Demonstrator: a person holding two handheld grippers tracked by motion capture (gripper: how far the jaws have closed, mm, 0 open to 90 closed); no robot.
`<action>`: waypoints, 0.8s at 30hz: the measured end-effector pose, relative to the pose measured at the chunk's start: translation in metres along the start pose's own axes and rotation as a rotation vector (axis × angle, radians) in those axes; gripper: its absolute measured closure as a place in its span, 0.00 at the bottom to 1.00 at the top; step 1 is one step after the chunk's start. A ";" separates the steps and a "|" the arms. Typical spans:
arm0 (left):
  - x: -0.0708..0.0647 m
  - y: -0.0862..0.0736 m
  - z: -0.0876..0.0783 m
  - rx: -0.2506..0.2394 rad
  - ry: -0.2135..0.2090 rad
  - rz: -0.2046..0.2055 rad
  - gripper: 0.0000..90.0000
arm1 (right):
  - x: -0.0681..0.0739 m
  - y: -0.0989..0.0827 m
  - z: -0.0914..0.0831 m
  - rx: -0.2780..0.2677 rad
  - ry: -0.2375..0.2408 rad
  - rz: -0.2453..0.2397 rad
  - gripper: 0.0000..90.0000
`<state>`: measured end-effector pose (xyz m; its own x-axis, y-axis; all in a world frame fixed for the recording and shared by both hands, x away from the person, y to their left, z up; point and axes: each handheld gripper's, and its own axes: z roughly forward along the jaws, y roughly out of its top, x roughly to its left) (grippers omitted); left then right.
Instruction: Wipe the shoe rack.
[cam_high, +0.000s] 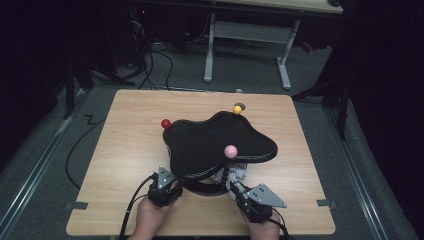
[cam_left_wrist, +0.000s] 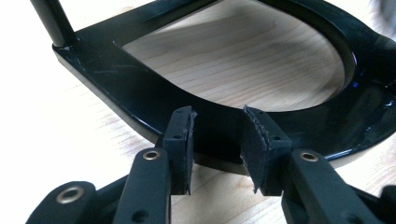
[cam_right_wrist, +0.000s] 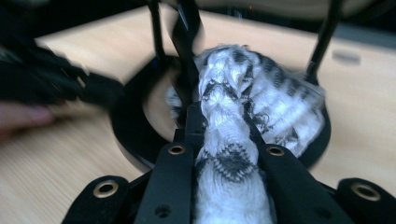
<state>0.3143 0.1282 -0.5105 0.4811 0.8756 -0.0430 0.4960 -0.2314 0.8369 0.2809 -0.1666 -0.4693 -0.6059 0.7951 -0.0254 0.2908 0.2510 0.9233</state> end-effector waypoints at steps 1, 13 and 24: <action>0.000 0.000 0.000 0.000 -0.002 0.001 0.71 | -0.003 -0.005 0.004 0.021 -0.005 -0.003 0.90; -0.005 0.003 0.002 0.020 0.018 0.049 0.75 | -0.015 -0.021 0.034 0.172 -0.001 0.012 0.90; -0.002 0.004 0.003 0.024 0.048 0.070 0.91 | -0.053 -0.022 0.044 0.198 -0.155 0.047 0.90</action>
<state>0.3172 0.1239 -0.5090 0.4804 0.8760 0.0419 0.4796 -0.3025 0.8237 0.3391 -0.1894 -0.5056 -0.4720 0.8798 -0.0566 0.4647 0.3028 0.8321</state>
